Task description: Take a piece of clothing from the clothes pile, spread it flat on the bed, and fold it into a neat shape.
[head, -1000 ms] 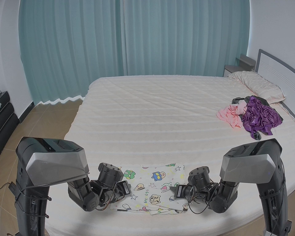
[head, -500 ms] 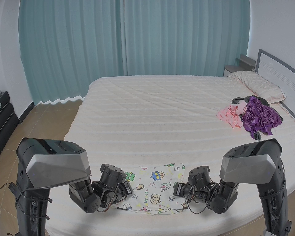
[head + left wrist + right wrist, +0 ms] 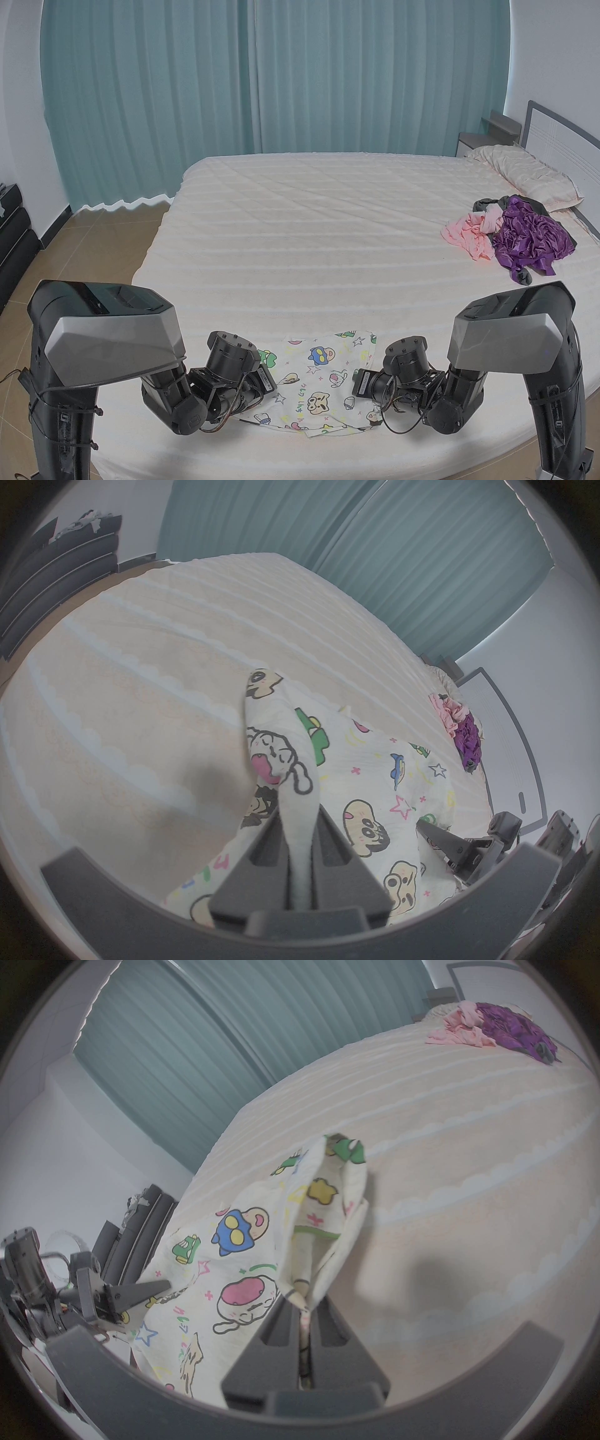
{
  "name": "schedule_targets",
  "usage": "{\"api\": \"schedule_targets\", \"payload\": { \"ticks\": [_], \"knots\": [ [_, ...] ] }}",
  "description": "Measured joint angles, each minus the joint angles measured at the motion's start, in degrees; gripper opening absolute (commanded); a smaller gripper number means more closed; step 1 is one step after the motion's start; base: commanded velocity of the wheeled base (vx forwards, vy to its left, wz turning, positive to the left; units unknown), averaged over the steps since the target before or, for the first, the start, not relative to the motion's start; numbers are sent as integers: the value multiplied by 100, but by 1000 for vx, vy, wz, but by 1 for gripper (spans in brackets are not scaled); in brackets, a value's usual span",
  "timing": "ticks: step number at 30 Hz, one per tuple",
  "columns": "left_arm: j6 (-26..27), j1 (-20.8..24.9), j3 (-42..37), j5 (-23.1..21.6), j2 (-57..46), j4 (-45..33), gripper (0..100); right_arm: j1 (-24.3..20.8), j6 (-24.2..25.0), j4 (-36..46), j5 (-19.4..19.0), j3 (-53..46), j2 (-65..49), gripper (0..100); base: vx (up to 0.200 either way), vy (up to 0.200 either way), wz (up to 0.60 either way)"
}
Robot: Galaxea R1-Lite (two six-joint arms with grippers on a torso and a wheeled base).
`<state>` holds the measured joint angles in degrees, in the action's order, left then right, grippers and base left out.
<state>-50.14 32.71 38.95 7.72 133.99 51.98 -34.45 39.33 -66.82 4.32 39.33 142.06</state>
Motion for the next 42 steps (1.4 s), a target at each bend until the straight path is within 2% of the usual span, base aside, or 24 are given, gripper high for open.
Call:
{"api": "schedule_targets", "payload": {
  "ticks": [12,42],
  "knots": [
    [-238,74,-133,44,-262,-37,0,28,140,1,0,-138,-223,0,0,-200,0],
    [-266,133,-106,33,-416,-22,0,267,139,12,17,-302,-482,0,0,-200,0]
  ]
}}
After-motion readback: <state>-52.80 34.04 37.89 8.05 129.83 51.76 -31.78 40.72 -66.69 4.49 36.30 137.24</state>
